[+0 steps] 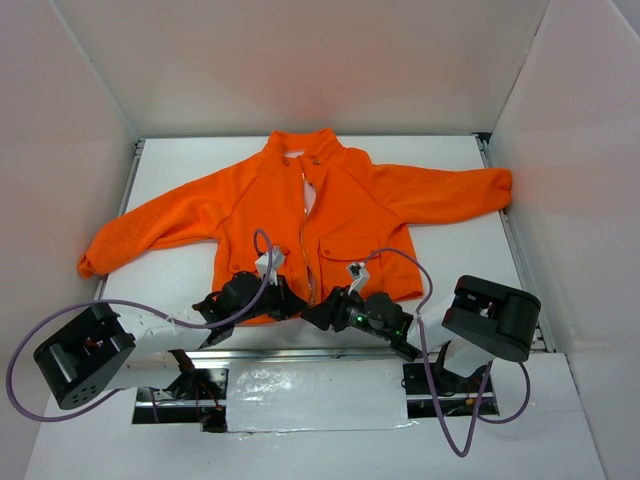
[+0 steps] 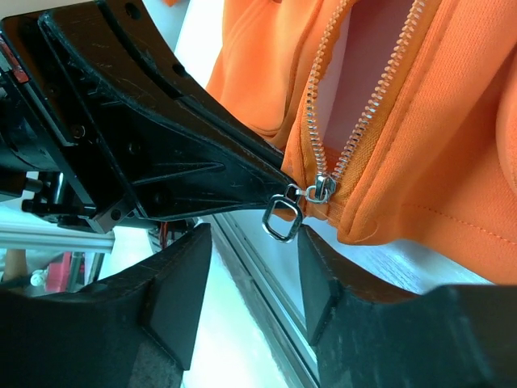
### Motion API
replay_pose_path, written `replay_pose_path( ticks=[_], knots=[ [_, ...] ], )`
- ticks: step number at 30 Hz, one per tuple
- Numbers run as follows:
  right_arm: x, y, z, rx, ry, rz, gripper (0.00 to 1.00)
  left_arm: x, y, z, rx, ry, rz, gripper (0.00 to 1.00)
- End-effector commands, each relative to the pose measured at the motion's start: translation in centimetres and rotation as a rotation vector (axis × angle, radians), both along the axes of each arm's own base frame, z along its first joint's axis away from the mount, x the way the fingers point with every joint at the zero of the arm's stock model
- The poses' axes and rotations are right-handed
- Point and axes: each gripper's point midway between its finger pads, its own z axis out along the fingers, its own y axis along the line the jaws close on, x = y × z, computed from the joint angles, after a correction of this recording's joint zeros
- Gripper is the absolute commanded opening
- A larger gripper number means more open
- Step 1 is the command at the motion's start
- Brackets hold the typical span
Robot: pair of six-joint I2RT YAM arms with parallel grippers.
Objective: Zip up the jacket
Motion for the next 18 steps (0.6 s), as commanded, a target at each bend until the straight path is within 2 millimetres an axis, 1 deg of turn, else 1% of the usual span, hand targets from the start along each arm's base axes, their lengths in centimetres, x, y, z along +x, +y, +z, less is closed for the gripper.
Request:
replay_pose_path(
  ticks=[1, 5, 7, 12, 18],
  knots=[
    [0.58, 0.04, 1.82, 0.057, -0.046, -0.023, 0.53, 0.41, -1.85, 2.98, -0.085, -0.054, -0.042, 0.0],
    [0.67, 0.26, 1.91, 0.06, -0.044, -0.022, 0.5, 0.47, -1.77, 2.93, -0.082, -0.053, -0.036, 0.0],
    [0.71, 0.29, 2.09, 0.065, -0.045, -0.024, 0.44, 0.46, -1.74, 2.95, -0.08, -0.057, -0.038, 0.0],
    [0.9, 0.09, 1.91, 0.061, -0.029, -0.043, 0.4, 0.46, -1.66, 2.75, -0.075, -0.055, -0.035, 0.0],
    [1.3, -0.05, 1.56, 0.058, 0.003, -0.075, 0.36, 0.48, -1.83, 3.01, -0.079, -0.057, -0.041, 0.0]
  ],
)
